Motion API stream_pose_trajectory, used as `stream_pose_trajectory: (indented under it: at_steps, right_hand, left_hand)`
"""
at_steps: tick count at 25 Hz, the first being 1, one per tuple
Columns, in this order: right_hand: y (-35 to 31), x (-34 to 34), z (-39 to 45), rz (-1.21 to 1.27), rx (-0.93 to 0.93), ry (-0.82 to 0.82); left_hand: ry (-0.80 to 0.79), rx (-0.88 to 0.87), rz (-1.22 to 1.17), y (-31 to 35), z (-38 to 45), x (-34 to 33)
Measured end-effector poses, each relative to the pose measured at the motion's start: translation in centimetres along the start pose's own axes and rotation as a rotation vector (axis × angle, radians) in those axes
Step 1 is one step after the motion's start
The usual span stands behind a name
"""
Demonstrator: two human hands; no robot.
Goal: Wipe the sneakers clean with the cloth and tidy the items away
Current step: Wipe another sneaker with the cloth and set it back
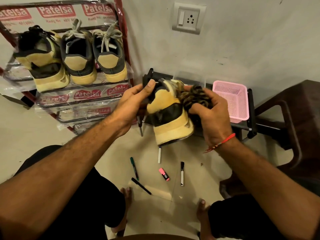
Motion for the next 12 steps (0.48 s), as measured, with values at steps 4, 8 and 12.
stream_pose_trajectory:
  at_steps: [4, 8, 12]
  right_hand:
    - [1.0, 4.2, 0.8, 0.269, -0.037, 0.205]
    - [0.5, 3.9, 0.9, 0.280, -0.005, 0.192]
    - [0.0, 2.6, 1.3, 0.347, -0.032, 0.105]
  left_hand:
    - [-0.263, -0.199, 0.465, 2.0, -0.5, -3.7]
    - [-0.276, -0.369, 0.923, 3.4, -1.5, -5.3]
    - [-0.123, -0.472, 1.228, 4.8, -3.2, -6.3]
Point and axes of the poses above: each hand's wrist, its own z-axis towards the middle knuckle, its own x-axis out of the back of the hand, y = z × x, the point moved 10 cm from there along z, towards the middle knuckle, and after that the axes turned 14 degrees about -y, right-handed, at the moved point
